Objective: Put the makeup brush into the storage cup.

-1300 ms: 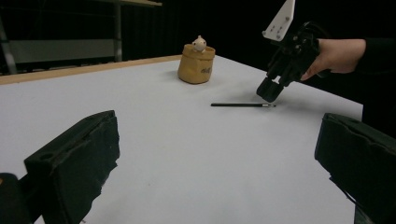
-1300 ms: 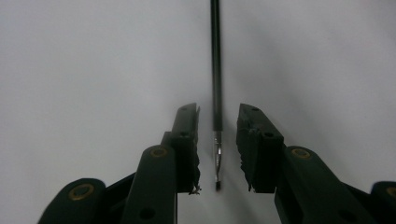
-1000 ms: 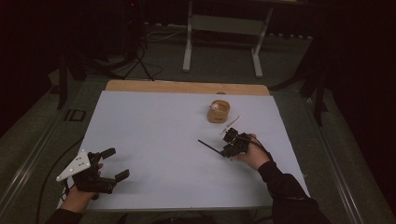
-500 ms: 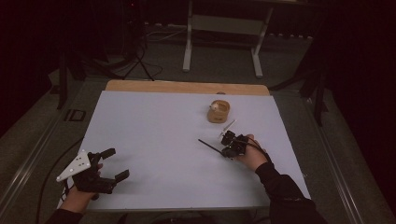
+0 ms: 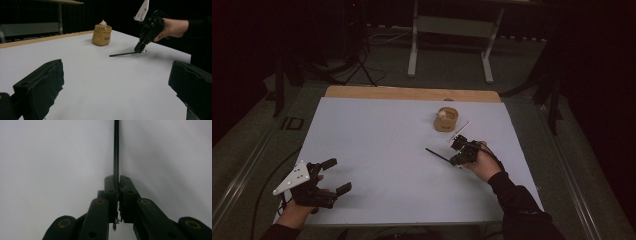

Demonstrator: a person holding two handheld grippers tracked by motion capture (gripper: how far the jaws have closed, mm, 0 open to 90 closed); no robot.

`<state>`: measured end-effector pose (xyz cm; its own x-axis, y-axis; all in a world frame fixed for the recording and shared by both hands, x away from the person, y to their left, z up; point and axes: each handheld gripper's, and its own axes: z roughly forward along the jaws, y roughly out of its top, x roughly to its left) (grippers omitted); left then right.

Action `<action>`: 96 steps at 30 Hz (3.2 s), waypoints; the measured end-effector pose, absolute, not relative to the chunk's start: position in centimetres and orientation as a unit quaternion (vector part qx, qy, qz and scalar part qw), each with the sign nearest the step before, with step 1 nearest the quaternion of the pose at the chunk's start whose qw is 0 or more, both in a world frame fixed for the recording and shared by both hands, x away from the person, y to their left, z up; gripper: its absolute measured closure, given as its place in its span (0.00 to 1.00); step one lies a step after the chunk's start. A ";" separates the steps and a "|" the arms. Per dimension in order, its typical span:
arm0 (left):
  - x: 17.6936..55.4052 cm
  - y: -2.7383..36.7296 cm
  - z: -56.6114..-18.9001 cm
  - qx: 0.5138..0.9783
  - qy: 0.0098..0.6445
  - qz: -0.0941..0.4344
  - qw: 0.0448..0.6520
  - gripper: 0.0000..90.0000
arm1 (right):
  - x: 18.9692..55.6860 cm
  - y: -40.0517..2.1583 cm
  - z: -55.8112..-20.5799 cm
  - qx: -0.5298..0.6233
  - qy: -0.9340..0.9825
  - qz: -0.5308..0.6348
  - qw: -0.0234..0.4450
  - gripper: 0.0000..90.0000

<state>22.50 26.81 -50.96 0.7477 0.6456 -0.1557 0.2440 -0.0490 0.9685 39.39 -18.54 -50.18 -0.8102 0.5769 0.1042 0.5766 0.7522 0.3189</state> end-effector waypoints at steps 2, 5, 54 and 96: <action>22.5 26.6 -50.8 0.707 0.312 0.165 0.613 0.00 | 39.4 -18.7 -49.6 0.309 0.933 0.182 0.000 0.95; 22.5 26.3 -50.6 0.710 0.308 0.161 0.613 0.00 | 39.2 -18.7 -48.8 0.307 0.931 0.197 -0.002 0.95; 29.6 12.6 -50.5 0.869 0.154 0.217 0.418 0.27 | 37.0 -16.2 -44.7 0.280 0.910 0.279 -0.122 0.95; 30.2 9.0 -51.7 0.924 0.023 0.237 0.299 0.96 | 36.5 -17.1 -40.2 0.270 0.886 0.375 -0.039 0.67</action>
